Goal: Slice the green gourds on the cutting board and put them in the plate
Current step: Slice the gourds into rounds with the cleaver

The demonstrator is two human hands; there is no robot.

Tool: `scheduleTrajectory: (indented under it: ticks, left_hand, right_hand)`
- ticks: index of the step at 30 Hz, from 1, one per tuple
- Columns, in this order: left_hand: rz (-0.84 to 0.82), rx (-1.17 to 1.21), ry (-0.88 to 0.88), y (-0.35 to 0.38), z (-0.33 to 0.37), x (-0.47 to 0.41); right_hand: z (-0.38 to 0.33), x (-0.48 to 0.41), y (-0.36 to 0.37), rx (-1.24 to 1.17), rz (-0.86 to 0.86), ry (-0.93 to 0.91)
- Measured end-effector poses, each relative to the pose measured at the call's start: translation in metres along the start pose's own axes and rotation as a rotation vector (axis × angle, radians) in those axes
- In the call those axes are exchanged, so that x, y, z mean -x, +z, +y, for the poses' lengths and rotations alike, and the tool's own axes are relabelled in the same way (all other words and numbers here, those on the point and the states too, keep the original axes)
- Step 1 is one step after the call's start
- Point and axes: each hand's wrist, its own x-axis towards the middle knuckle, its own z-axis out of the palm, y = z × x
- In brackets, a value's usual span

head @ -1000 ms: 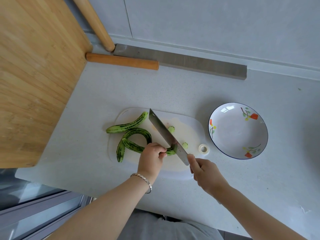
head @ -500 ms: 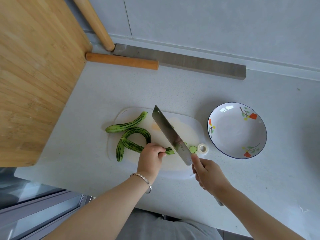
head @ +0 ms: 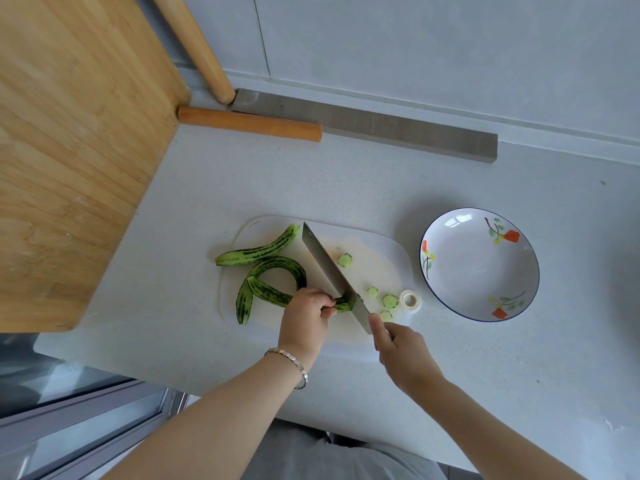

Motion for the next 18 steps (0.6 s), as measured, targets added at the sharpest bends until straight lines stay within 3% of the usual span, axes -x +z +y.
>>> scheduleTrajectory:
  ticks: [7, 18]
  left_hand:
    - [0.018, 0.029, -0.052, 0.001, 0.001, 0.000]
    - [0.030, 0.044, -0.012, 0.003, 0.001, -0.002]
  right_hand:
    - [0.002, -0.001, -0.021, -0.170, -0.004, 0.035]
    - [-0.005, 0.010, -0.025, 0.034, -0.049, -0.041]
